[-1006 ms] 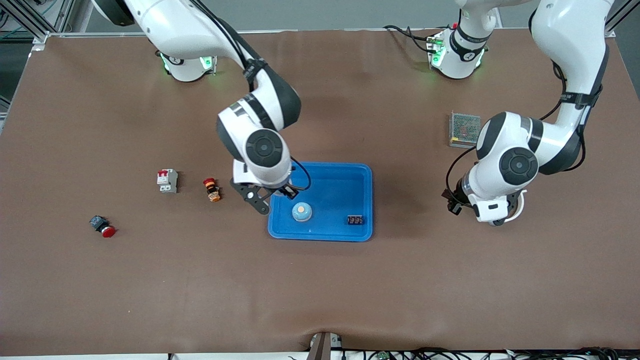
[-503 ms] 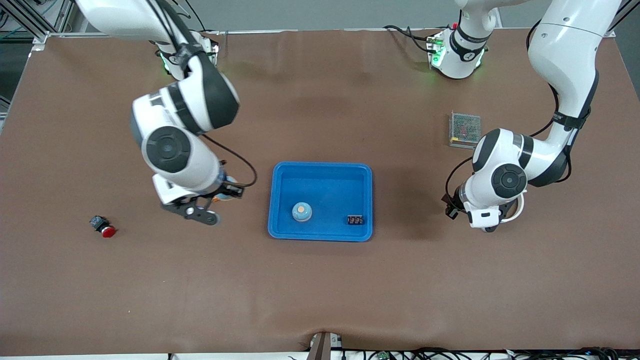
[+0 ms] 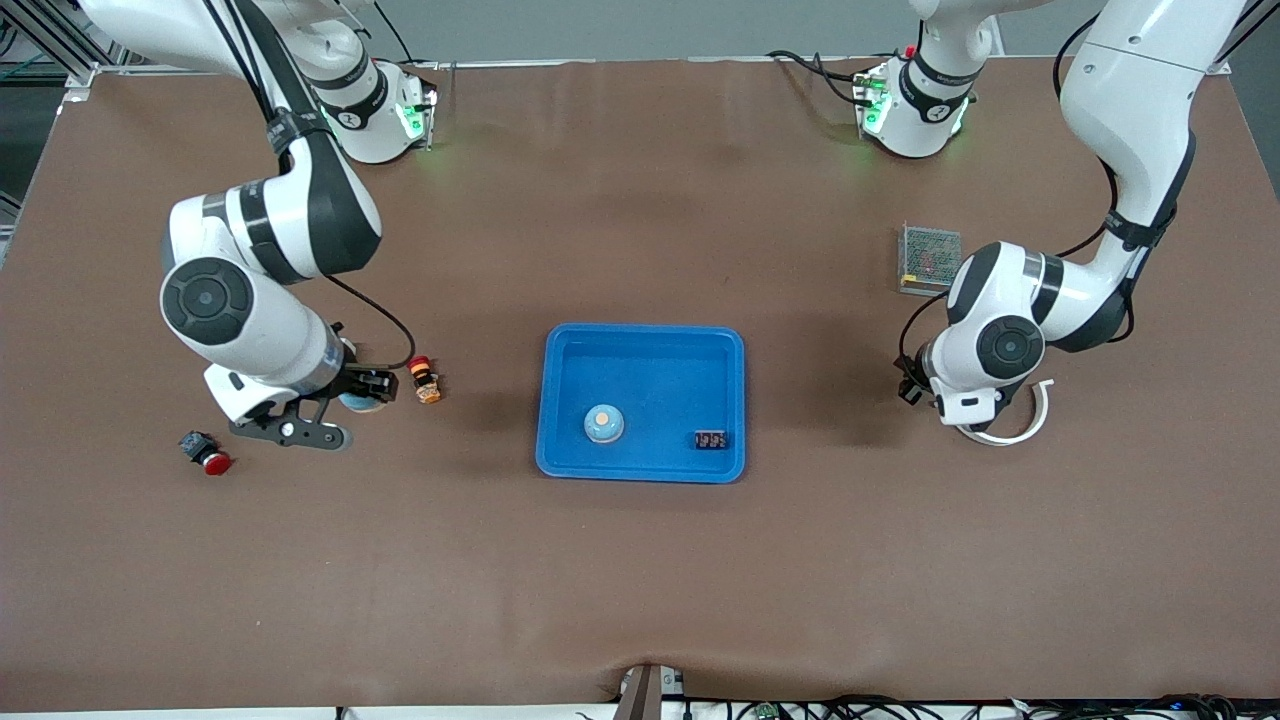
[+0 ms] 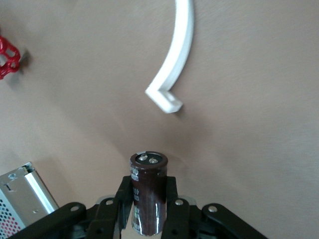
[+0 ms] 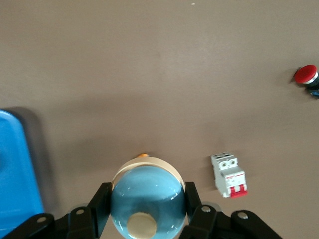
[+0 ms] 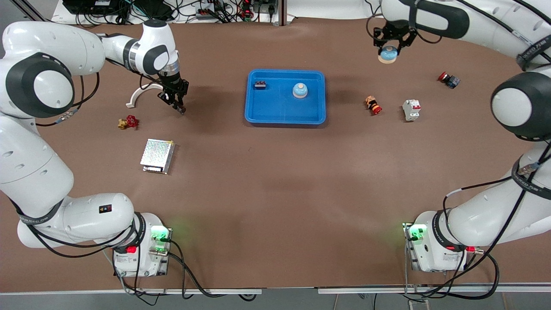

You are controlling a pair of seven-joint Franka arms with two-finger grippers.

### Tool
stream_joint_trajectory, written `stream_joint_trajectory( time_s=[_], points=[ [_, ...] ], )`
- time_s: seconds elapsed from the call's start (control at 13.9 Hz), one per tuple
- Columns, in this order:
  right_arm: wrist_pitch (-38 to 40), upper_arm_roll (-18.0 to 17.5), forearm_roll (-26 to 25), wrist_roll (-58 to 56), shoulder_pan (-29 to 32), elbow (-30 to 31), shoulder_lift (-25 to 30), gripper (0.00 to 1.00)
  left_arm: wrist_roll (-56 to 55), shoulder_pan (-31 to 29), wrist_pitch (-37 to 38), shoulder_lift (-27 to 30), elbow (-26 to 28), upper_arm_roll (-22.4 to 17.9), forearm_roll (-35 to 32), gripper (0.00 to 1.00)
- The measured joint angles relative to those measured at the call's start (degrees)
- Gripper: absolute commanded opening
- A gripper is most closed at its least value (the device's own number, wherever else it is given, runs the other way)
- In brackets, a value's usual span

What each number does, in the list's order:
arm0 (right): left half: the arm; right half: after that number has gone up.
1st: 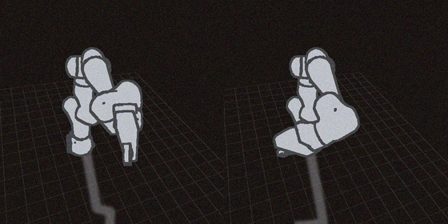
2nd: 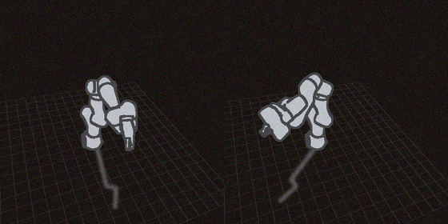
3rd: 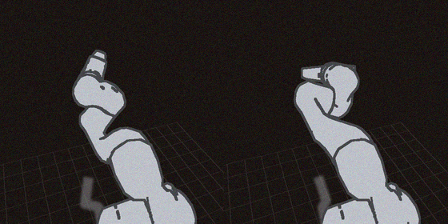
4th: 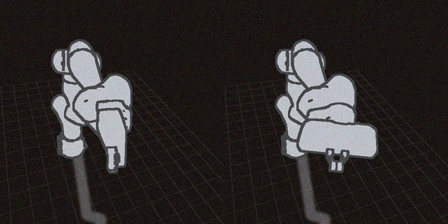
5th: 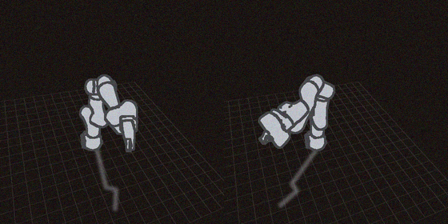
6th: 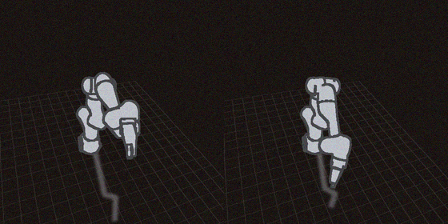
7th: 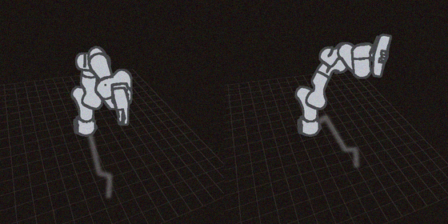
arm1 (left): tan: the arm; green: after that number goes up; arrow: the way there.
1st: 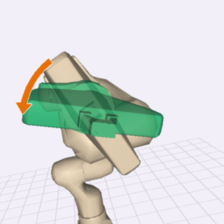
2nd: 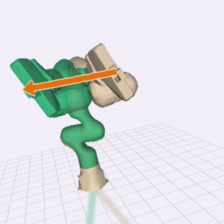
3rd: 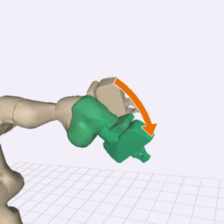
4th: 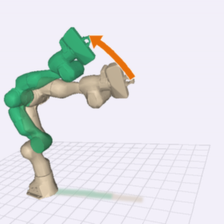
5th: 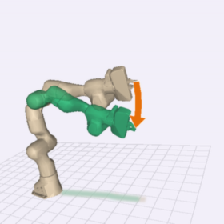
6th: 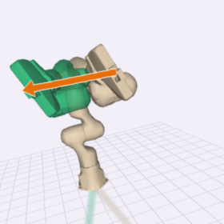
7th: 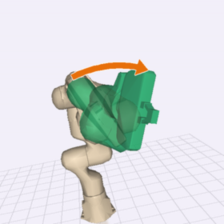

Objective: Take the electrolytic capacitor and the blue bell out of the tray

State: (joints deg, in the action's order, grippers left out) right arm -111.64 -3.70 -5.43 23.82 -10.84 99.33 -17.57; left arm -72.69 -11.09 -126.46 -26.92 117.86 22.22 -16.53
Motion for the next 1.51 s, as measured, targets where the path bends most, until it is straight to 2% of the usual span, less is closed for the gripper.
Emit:
stream_joint_trajectory(
  time_s=[0.22, 0.29, 0.36, 0.43, 0.5, 0.79, 1.01, 1.22, 1.51],
  points=[
    [-5.1, 0.0, -0.1, -5.5, 3.4, 8.2, 4.8, 0.00, 0.0, -0.6, -6.2, 0.4, 4.2, 0.0, 0.0, 0.00],
    [-7.0, 0.0, -0.1, -7.6, 4.7, 10.9, 6.3, 0.00, 0.0, -0.9, -7.0, 0.7, 4.8, 0.1, 0.0, 0.21],
    [-9.1, 0.0, -0.1, -9.5, 6.1, 13.8, 8.0, 0.00, 0.0, -1.0, -7.4, 0.9, 5.2, 0.1, 0.0, 0.66],
    [-11.2, 0.0, -0.1, -11.3, 7.4, 16.9, 9.6, 0.00, 0.1, -1.0, -7.6, 1.0, 5.4, 0.1, 0.0, 0.87],
    [-13.5, 0.0, -0.1, -13.0, 8.6, 20.0, 11.4, 0.00, 0.1, -1.0, -7.7, 1.0, 5.5, 0.1, 0.0, 1.00],
    [-20.5, -0.1, -0.1, -18.2, 12.5, 30.2, 17.3, 0.00, 0.1, -1.0, -8.4, 1.8, 5.4, 0.2, 0.0, 1.00],
    [-25.7, -0.1, -0.2, -25.1, 16.9, 35.5, 19.3, 0.00, 0.1, -1.0, -7.8, 4.5, 4.5, 0.7, 0.0, 1.00],
    [-28.3, 0.0, -0.2, -32.4, 23.0, 38.3, 19.4, 0.00, -0.8, -0.9, -4.4, 6.2, 1.3, 3.1, 0.0, 1.00],
    [-30.6, -0.1, -0.2, -33.5, 25.6, 42.5, 19.4, 0.00, -7.5, -0.2, -3.8, 4.9, -2.5, 7.3, 0.1, 1.00]
  ],
)
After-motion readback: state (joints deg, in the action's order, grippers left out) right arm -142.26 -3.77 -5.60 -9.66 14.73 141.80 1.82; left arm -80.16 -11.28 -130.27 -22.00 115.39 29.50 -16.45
